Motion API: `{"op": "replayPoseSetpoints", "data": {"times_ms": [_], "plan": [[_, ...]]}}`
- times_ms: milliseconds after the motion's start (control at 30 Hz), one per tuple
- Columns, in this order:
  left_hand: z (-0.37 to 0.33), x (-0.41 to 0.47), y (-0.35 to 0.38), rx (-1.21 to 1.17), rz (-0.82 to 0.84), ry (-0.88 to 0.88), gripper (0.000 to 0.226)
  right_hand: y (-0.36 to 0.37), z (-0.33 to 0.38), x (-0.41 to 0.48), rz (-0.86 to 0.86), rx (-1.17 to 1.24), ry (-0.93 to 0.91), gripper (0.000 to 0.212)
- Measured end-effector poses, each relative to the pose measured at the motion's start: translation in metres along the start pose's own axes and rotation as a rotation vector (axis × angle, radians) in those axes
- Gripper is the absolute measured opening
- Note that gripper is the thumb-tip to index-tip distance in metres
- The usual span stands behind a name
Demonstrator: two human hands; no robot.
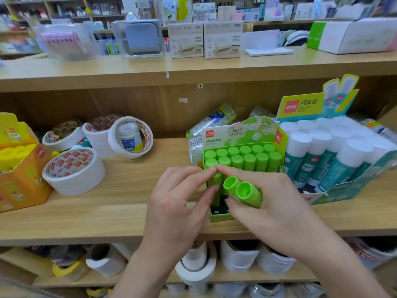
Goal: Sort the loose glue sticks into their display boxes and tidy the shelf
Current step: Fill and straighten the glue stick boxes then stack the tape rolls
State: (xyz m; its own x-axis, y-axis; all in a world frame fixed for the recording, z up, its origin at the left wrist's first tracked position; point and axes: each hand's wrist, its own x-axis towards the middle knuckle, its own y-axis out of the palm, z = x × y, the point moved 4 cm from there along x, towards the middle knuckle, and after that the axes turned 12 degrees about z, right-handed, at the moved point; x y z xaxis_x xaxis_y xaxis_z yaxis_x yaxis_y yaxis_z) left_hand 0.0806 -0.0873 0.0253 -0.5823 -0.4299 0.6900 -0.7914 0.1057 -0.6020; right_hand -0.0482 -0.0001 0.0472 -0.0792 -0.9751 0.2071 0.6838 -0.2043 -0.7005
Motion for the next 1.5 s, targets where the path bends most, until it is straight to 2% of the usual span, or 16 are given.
{"op": "replayPoseSetpoints", "data": {"times_ms": [100, 167, 267, 333, 533, 633, 700, 767, 867, 933, 1000, 1067, 1133, 1200, 1500], "plan": [[-0.006, -0.002, -0.002, -0.069, 0.016, -0.085, 0.027, 0.005, -0.004, -0.009, -0.08, 0.153, 0.01, 0.053], [-0.016, -0.002, -0.008, -0.158, 0.027, -0.116, 0.031, 0.009, -0.002, -0.014, -0.051, 0.243, -0.008, 0.05], [-0.037, 0.0, -0.01, -0.356, 0.124, -0.068, 0.032, 0.014, 0.004, -0.019, 0.03, 0.372, -0.057, 0.019], [-0.042, 0.002, -0.009, -0.428, 0.18, -0.054, 0.028, 0.013, 0.005, -0.022, 0.054, 0.404, -0.057, 0.012], [-0.036, 0.005, -0.016, -0.539, 0.281, -0.066, 0.023, 0.011, 0.008, -0.023, 0.156, 0.455, -0.089, 0.022], [-0.034, 0.004, -0.02, -0.573, 0.202, -0.129, 0.02, 0.004, 0.008, -0.026, 0.205, 0.452, -0.113, 0.035], [-0.027, 0.002, -0.022, -0.704, 0.079, -0.23, 0.024, -0.004, -0.001, -0.029, 0.133, 0.529, -0.074, 0.038], [-0.021, -0.002, -0.018, -0.831, -0.001, -0.326, 0.024, -0.011, -0.012, -0.03, -0.017, 0.664, -0.036, 0.028], [-0.025, -0.006, -0.002, -0.76, 0.047, -0.35, 0.023, -0.01, -0.017, -0.028, -0.187, 0.883, -0.078, 0.031], [-0.028, -0.006, 0.001, -0.572, 0.068, -0.285, 0.016, -0.012, -0.014, -0.027, -0.273, 0.804, -0.051, 0.023], [-0.026, -0.003, -0.003, -0.282, 0.047, -0.148, 0.013, -0.021, -0.013, -0.028, -0.403, 0.573, 0.008, 0.017], [-0.018, 0.001, -0.002, -0.067, 0.076, -0.075, 0.034, -0.025, -0.017, -0.028, -0.528, 0.324, 0.09, 0.022], [-0.01, 0.003, 0.004, -0.005, 0.178, -0.066, 0.049, -0.018, -0.019, -0.023, -0.532, 0.202, 0.102, 0.029], [-0.006, 0.002, 0.009, 0.019, 0.247, -0.055, 0.053, -0.009, -0.02, -0.019, -0.499, 0.093, 0.072, 0.032], [-0.001, 0.001, 0.008, 0.053, 0.246, -0.025, 0.051, -0.004, -0.018, -0.009, -0.428, -0.124, -0.05, 0.025]]}}
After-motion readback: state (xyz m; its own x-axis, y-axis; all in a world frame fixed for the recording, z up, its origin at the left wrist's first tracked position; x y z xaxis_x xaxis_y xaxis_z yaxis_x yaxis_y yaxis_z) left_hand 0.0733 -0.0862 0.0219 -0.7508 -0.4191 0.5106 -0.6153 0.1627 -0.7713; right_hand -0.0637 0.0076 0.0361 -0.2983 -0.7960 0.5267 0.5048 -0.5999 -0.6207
